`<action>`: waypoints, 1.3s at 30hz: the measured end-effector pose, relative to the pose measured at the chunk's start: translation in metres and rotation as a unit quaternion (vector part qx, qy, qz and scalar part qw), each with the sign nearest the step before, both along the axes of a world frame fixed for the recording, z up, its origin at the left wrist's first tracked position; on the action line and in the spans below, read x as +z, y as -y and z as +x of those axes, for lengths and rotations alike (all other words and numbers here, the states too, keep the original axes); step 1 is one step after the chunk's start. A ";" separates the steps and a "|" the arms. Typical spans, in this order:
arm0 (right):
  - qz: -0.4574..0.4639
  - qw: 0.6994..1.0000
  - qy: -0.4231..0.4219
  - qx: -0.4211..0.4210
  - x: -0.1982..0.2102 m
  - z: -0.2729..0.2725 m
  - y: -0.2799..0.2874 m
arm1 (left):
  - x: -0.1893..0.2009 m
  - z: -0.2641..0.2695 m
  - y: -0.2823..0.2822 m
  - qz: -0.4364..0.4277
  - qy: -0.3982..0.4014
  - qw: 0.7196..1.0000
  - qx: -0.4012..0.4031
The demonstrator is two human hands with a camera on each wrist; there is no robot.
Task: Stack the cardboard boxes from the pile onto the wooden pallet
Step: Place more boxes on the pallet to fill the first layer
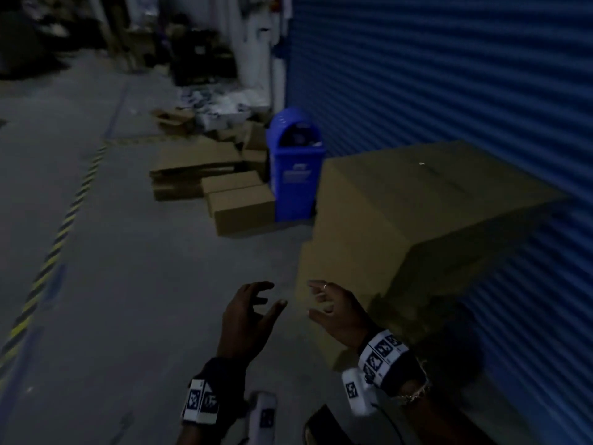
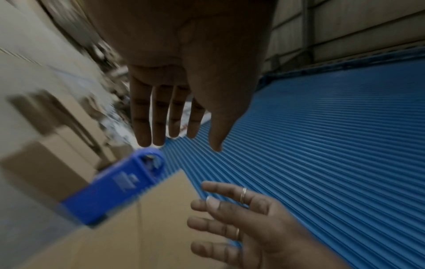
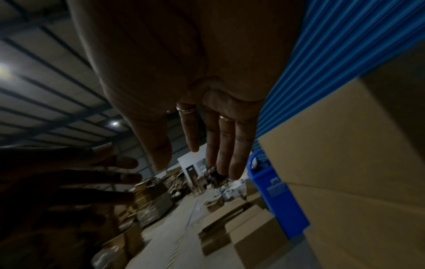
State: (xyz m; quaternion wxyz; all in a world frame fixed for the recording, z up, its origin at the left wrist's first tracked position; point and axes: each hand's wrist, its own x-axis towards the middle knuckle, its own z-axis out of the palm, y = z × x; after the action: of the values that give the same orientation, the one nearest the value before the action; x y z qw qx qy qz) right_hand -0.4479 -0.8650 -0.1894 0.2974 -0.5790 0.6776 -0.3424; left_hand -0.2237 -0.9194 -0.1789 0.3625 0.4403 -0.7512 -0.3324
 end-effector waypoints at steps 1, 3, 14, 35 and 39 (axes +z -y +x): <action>-0.007 1.000 -0.002 -0.019 0.007 -0.014 -0.005 | 0.004 -0.017 0.002 -0.006 -0.001 1.000 -0.019; -0.021 0.998 0.002 -0.063 0.022 -0.042 -0.014 | 0.011 -0.054 0.004 -0.013 -0.009 0.998 -0.061; -0.077 0.974 0.013 -0.213 0.067 -0.177 -0.062 | 0.030 -0.219 -0.003 -0.038 0.011 0.979 -0.201; 0.045 0.963 -0.162 -0.212 0.007 -0.457 0.038 | -0.016 -0.450 0.055 0.014 0.114 0.992 -0.051; 0.009 0.962 -0.167 -0.215 -0.004 -0.441 0.040 | -0.027 -0.452 0.057 0.003 0.165 0.986 -0.012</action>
State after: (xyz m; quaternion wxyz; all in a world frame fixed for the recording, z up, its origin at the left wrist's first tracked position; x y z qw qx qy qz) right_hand -0.8888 -0.9055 -0.1934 0.1044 -0.4659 0.8293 -0.2906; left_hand -0.6753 -0.9761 -0.2057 0.2285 0.4809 -0.8049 -0.2622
